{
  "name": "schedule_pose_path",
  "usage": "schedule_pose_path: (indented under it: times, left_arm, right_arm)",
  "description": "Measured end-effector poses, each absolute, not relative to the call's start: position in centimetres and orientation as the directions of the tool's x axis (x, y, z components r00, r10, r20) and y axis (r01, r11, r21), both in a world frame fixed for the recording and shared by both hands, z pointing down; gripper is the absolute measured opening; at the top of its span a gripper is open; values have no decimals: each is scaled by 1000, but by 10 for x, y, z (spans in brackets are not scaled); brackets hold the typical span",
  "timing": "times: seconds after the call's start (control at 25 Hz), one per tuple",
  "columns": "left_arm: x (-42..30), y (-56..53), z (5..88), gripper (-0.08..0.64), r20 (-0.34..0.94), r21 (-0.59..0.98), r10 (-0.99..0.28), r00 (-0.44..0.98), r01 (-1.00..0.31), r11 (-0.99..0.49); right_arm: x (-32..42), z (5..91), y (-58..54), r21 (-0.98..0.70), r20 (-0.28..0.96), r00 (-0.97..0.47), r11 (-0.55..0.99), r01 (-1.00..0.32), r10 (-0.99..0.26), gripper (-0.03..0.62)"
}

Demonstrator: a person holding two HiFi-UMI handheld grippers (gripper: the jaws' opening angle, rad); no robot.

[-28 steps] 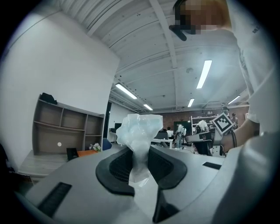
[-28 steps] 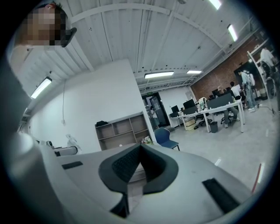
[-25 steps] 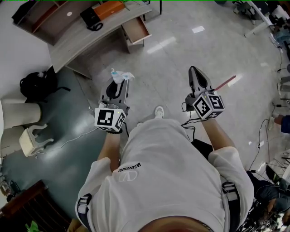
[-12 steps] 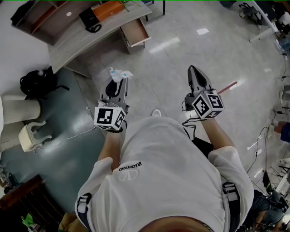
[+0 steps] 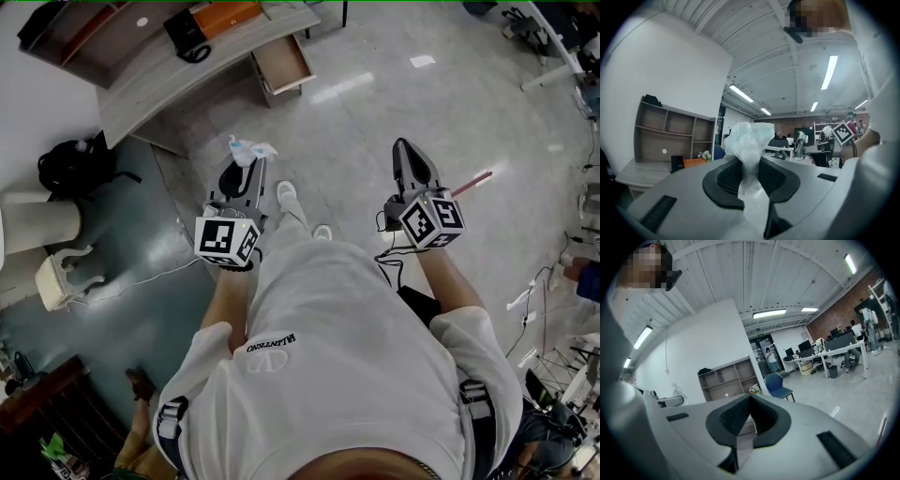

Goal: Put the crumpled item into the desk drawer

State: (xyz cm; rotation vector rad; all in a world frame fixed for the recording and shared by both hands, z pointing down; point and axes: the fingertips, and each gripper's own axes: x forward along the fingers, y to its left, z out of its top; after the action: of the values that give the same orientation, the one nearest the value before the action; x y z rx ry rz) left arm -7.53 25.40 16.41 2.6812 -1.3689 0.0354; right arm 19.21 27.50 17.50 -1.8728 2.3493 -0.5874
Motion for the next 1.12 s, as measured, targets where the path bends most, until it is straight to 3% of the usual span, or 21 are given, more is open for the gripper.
schedule_pose_path:
  times: [1.12]
  left_arm:
    - [-123,6,203,81,92,170,-728,679,-732,-660]
  right_arm:
    - [107,193,32,-313,208,-225,153,-938,-952,-3]
